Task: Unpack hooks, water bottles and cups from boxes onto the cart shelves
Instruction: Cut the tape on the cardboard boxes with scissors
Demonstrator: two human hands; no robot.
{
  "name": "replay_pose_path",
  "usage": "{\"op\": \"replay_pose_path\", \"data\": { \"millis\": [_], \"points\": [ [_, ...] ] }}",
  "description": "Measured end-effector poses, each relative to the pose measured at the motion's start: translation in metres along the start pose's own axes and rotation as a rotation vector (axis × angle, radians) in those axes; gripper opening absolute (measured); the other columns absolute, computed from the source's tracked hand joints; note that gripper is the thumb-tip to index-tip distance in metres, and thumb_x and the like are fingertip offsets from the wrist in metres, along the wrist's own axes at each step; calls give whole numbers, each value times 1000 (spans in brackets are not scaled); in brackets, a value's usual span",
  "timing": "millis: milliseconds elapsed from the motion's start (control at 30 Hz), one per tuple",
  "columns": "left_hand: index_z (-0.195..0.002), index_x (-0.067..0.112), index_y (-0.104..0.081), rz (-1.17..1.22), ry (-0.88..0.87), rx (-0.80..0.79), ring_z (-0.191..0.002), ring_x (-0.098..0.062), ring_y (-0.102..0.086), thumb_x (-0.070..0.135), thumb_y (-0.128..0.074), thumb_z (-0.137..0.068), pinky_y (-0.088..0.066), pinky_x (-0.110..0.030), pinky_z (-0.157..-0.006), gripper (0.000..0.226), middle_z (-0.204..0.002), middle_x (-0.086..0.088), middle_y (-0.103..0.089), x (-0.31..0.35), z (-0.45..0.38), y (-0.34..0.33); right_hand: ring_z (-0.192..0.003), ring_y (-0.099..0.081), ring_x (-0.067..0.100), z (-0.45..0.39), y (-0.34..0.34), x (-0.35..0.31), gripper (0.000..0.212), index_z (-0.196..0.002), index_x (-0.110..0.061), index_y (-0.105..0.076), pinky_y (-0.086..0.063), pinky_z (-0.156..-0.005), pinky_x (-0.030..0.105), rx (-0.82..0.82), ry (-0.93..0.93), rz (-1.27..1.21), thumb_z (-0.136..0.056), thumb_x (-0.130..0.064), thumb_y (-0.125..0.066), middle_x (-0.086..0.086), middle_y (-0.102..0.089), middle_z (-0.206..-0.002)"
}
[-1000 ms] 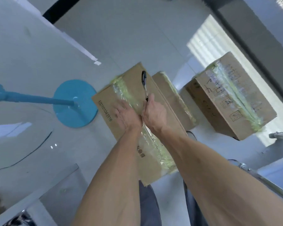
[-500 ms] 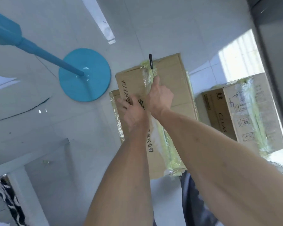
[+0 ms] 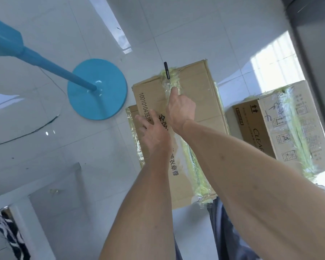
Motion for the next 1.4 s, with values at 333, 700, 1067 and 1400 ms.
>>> {"op": "replay_pose_path", "data": {
  "millis": [333,700,1067,1400],
  "points": [
    [-154,38,5,50,52,-94,-128,-40,-40,17,-49,-98,-42,-47,-95,81,-160,-26,10,-8,0,-12,-85,-67,27,18,-11,6,19,-116,-10,-46,-37,-59,31,-51,13,105,-98,-10,-39,6,-66,-95],
    [-153,37,13,-51,7,-70,-94,-31,-54,30,-46,-102,-40,-35,-65,79,-148,-31,-23,-7,-3,-17,-88,-64,22,93,-51,32,15,-113,-12,-46,-37,-64,30,-199,-67,139,-99,-15,-46,4,-64,-102],
    [-150,28,26,-144,13,-314,-103,-41,-61,45,-56,-93,-50,-43,-82,101,-146,-40,-23,-46,89,-41,-101,-65,24,113,-37,30,38,-135,-5,-47,-44,-71,32,-221,-129,193,-99,-14,-38,5,-65,-112],
    [-153,33,17,-359,-40,-298,-120,-44,-52,43,-61,-90,-46,-49,-94,100,-147,-40,-24,-47,114,-61,-122,-56,26,173,-40,51,49,-146,-2,-33,-48,-91,35,-265,-76,197,-99,-16,-42,8,-55,-134]
  ]
}}
Point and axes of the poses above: each hand's wrist, its own z-axis away from the middle knuckle, its own y-axis out of the back of the hand, x = y × z, the point moved 8 cm from there along -z, towards the middle knuckle
